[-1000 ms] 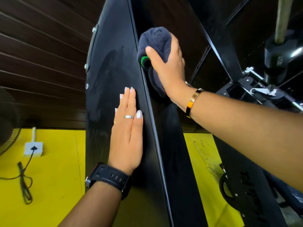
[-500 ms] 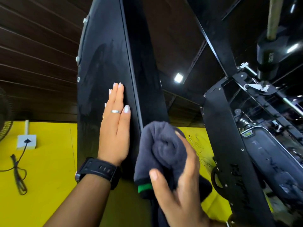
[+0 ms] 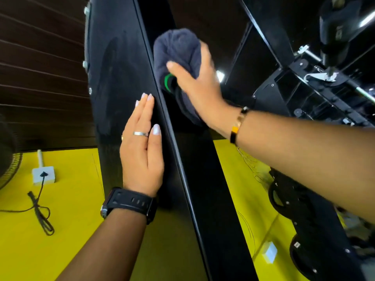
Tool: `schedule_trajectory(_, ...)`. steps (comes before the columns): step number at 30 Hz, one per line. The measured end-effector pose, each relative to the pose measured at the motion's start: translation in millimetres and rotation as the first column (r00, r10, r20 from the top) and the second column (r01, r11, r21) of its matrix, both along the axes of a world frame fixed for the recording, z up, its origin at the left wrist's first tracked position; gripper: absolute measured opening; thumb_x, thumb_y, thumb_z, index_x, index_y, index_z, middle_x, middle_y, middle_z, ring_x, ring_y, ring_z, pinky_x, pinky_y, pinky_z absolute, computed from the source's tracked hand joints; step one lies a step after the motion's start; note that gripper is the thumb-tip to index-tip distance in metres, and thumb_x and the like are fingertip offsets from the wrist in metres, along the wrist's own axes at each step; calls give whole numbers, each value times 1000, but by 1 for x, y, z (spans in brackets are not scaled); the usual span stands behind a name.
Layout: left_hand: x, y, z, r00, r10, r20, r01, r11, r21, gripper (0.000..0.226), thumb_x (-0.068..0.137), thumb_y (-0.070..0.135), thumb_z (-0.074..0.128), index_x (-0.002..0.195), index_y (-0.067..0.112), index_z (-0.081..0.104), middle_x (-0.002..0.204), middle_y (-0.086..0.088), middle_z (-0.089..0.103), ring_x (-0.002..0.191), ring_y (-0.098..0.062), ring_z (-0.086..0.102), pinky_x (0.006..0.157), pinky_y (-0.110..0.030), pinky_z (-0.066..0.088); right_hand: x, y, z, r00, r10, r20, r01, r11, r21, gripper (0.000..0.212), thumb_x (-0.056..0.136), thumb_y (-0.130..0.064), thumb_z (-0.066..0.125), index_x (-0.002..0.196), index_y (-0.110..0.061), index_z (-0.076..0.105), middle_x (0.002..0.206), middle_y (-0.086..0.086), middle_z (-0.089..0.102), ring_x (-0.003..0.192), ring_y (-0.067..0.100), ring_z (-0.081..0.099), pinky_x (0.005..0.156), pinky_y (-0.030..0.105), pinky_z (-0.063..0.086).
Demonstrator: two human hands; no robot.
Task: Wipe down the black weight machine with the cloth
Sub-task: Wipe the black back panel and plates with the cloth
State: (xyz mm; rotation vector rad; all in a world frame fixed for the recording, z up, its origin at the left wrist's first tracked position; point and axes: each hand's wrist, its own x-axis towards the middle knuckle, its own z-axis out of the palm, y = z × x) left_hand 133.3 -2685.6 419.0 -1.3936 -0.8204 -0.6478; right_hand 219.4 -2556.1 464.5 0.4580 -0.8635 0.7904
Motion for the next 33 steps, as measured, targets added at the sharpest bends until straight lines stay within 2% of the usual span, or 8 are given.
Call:
schedule_trajectory(6, 3, 0, 0, 996, 86, -35, -85, 996, 19, 50, 100, 21, 34, 143, -4, 40, 150, -18, 39, 141, -23, 33, 117, -27, 24, -17, -9, -32, 1000, -2, 31, 7, 986, -165, 78, 72, -61, 54, 139, -24, 42, 140, 0, 50, 128, 26, 47, 102, 51, 40)
schedule_trajectory(10, 6, -1, -11, 989, 142, -47, -144, 989, -35, 53, 101, 20, 33, 146, -7, 31, 154, -21, 28, 144, -25, 23, 119, -24, 16, -54, -21, -136, 999, 34, -1, -34, 981, -192, 63, 81, -52, 57, 136, -26, 42, 136, 2, 54, 127, 27, 49, 102, 52, 41)
schedule_trajectory(13, 5, 1, -47, 994, 98, 36, -92, 985, -149, 56, 101, 22, 32, 149, -3, 19, 159, -17, 14, 150, -25, 7, 122, -43, 8, -77, -41, -224, 997, 69, 19, -64, 976, -207, 55, 85, -62, 56, 134, -46, 38, 139, -4, 51, 130, 22, 48, 104, 52, 40)
schedule_trajectory(19, 7, -3, -87, 987, 134, 94, -114, 974, -196, 55, 100, 23, 33, 149, 0, 24, 160, -14, 13, 150, -26, 3, 122, -41, 2, -92, -79, -343, 976, 146, 161, -88, 943, -321, 64, 81, -72, 53, 139, -56, 31, 145, -19, 42, 135, 17, 43, 105, 46, 38)
schedule_trajectory(24, 3, -12, -101, 920, 267, -287, -347, 894, -282, 45, 103, 31, 30, 110, 14, 71, 139, -4, 51, 148, -18, 16, 120, -39, 2, -77, -70, -328, 957, 165, 237, -83, 943, -321, 66, 76, -49, 60, 131, -67, 28, 137, -30, 43, 131, 16, 46, 105, 52, 40)
schedule_trajectory(26, 3, -13, -104, 922, 272, -274, -348, 893, -285, 44, 102, 30, 31, 105, 16, 72, 130, -1, 58, 145, -22, 24, 119, -39, 1, -69, -65, -300, 951, 183, 248, -84, 929, -360, 65, 73, -51, 57, 133, -59, 33, 138, -16, 49, 129, 21, 48, 104, 53, 41)
schedule_trajectory(29, 1, -13, -113, 946, 252, -204, -305, 906, -292, 40, 102, 29, 33, 113, 14, 69, 126, -1, 60, 146, -18, 23, 119, -38, 2, -57, -63, -264, 931, 271, 244, -147, 892, -428, 84, 67, -62, 60, 142, -30, 38, 142, -4, 48, 132, 21, 45, 105, 49, 40)
schedule_trajectory(33, -6, -14, -131, 966, 217, -141, -250, 922, -296, 35, 94, 15, 40, 120, 14, 63, 128, -6, 60, 147, -15, 15, 119, -40, 3, -58, -73, -284, 958, 180, 222, -85, 921, -380, 68, 77, -55, 63, 136, -40, 33, 141, -9, 46, 132, 15, 45, 106, 46, 41)
